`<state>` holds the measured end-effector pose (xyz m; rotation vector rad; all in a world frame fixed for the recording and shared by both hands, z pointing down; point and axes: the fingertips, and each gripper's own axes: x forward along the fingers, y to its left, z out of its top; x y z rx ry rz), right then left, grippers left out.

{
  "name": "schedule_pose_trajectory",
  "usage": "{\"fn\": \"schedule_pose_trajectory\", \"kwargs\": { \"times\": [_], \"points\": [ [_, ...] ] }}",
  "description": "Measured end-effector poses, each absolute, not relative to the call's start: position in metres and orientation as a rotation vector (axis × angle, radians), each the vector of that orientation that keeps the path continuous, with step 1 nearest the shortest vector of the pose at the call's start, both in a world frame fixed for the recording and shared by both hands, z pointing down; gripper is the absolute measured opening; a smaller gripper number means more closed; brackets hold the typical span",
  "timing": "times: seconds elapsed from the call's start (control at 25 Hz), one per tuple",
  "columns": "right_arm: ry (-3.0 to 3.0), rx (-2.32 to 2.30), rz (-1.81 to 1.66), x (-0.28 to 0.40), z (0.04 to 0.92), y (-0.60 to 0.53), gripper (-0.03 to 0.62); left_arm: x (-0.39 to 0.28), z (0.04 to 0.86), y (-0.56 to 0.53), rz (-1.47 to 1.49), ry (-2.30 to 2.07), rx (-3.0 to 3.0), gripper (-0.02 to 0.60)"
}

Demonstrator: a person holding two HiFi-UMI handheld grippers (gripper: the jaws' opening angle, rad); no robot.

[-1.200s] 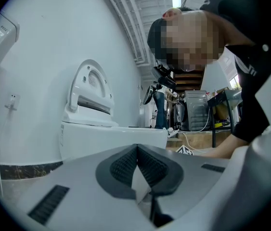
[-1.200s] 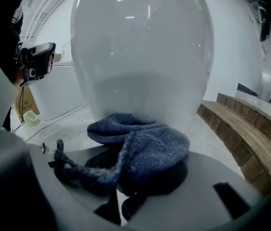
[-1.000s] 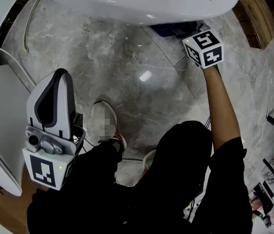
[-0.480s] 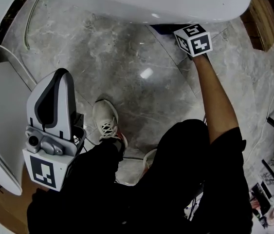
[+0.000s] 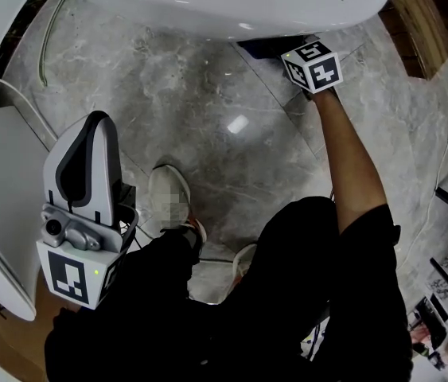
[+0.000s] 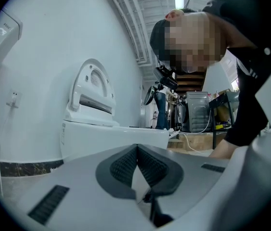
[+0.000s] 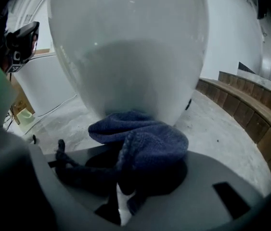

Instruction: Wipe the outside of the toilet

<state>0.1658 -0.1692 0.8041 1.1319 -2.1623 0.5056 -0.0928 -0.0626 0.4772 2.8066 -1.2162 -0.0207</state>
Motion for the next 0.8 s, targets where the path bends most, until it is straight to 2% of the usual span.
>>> {"fn": "schedule_pose_trajectory", "kwargs": {
  "times": [0.16,0.36,0.64,0.8],
  "points": [
    [-2.206,1.144,0.468,0.195,0.775,-0.152,0.103,-0.085,0.473,-0.060,-0.023,-1.193,2.824,0.011],
    [-2.294,1.165,0.343,0.224,0.696,-0.148,0.103,-0.077,0.469,-0.054,-0.017,-1.176,2.852,0.010],
    [-2.421,1.047,0.070,0.227,0.564,-0.152,0.103,-0.072,0.463,-0.047,-0.018,-1.175,2.871,0.011],
    [-2.373,1.036,-0.058,0.231,0.517,-0.162,0.103,-0.073,0.464,-0.047,-0.018,-1.189,2.863,0.010]
  ]
}}
